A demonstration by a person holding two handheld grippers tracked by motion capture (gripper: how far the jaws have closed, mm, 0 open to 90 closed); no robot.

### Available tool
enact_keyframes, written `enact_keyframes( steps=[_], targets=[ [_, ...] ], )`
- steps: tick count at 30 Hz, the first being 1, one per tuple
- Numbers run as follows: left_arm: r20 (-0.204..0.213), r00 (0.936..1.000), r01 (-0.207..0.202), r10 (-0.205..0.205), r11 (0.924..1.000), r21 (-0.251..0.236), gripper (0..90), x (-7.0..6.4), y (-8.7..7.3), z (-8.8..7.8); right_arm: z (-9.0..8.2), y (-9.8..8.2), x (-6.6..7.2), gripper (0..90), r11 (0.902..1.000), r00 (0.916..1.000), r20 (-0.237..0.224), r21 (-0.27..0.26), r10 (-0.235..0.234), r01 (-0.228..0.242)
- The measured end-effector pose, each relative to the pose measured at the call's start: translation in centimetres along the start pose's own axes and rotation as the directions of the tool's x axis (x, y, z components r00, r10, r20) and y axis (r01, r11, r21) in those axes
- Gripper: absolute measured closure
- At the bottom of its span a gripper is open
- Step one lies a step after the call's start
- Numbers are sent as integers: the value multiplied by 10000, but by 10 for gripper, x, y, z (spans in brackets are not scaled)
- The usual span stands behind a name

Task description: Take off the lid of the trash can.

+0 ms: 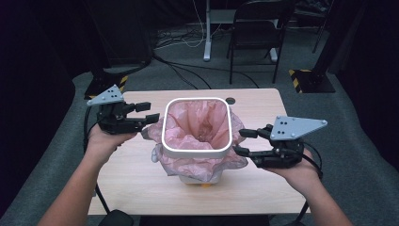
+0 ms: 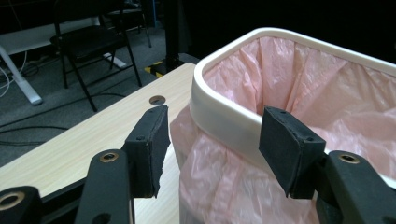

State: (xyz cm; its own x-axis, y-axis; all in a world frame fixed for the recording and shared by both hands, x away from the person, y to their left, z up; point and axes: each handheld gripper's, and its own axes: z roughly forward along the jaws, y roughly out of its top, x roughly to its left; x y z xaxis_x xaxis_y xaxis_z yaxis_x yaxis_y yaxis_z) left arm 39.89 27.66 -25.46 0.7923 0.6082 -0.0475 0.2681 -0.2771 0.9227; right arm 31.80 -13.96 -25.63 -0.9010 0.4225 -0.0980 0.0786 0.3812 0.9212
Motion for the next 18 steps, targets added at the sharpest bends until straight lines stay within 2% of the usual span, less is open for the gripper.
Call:
enact_keyframes(
  steps=[4,11,18],
  targets=[
    [98,9999,-64,64,10000,55,426,0,7,10,4,3,2,474,9999,9999,-129,-164,16,-18],
    [136,9997,-222,218,9993,309,429,2,15,26,10,6,5,466,9999,9992,-392,-148,-76,70],
    [112,9998,-151,146,9989,441,455,7,21,41,18,6,9,489,9996,9976,-650,-121,-248,240]
  ],
)
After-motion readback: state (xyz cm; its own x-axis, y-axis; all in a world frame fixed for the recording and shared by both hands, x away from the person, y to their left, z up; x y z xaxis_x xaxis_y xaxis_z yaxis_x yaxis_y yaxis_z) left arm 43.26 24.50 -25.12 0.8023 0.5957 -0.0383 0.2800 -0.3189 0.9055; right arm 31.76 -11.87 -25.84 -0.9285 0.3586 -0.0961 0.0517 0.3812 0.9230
